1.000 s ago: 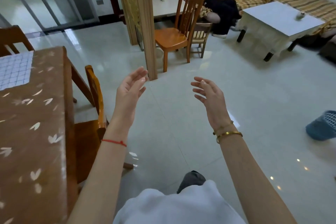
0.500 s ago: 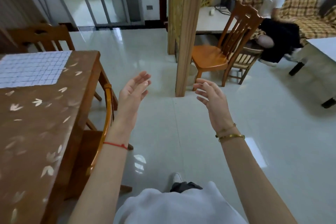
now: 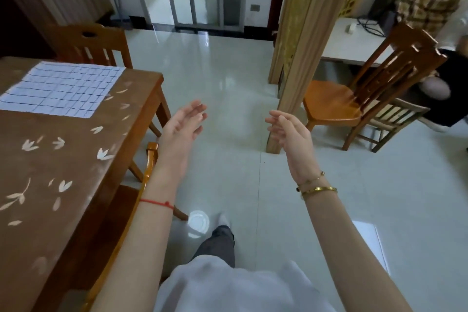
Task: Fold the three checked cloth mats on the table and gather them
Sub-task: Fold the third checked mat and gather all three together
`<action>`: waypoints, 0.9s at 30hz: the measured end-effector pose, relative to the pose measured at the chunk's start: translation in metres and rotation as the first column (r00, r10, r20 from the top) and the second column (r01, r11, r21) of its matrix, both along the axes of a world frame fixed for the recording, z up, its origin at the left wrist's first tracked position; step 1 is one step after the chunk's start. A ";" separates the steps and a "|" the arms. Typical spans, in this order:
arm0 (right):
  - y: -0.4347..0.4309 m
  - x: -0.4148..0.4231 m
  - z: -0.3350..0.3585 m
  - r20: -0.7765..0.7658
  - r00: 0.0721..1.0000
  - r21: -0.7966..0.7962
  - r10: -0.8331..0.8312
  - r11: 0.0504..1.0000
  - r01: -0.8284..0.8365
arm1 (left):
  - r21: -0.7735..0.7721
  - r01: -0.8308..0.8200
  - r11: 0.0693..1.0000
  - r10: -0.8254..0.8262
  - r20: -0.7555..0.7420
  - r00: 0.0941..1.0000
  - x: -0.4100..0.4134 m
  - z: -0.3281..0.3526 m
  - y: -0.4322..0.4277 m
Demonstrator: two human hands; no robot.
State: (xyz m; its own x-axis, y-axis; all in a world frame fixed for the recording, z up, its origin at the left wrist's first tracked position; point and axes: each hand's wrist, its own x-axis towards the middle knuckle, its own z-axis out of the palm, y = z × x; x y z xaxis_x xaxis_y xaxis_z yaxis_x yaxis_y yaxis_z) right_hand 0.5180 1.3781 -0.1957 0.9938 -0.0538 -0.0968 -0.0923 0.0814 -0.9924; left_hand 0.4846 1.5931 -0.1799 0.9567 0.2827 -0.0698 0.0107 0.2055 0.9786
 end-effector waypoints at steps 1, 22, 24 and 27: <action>0.003 0.018 -0.002 -0.001 1.000 0.004 0.010 1.000 -0.010 | 0.000 -0.010 1.000 0.010 -0.002 1.000 0.015 -0.002 0.002; 0.123 0.389 -0.001 -0.019 0.990 0.047 0.138 0.989 -0.137 | 0.039 -0.116 0.992 0.116 0.001 0.993 0.358 0.005 0.116; 0.132 0.417 -0.002 -0.029 0.989 0.043 0.147 0.988 -0.146 | 0.039 -0.127 0.991 0.127 -0.008 0.992 0.381 0.004 0.125; 0.146 0.460 -0.005 -0.025 0.986 0.047 0.163 0.986 -0.162 | 0.040 -0.144 0.989 0.145 -0.022 0.989 0.420 -0.001 0.139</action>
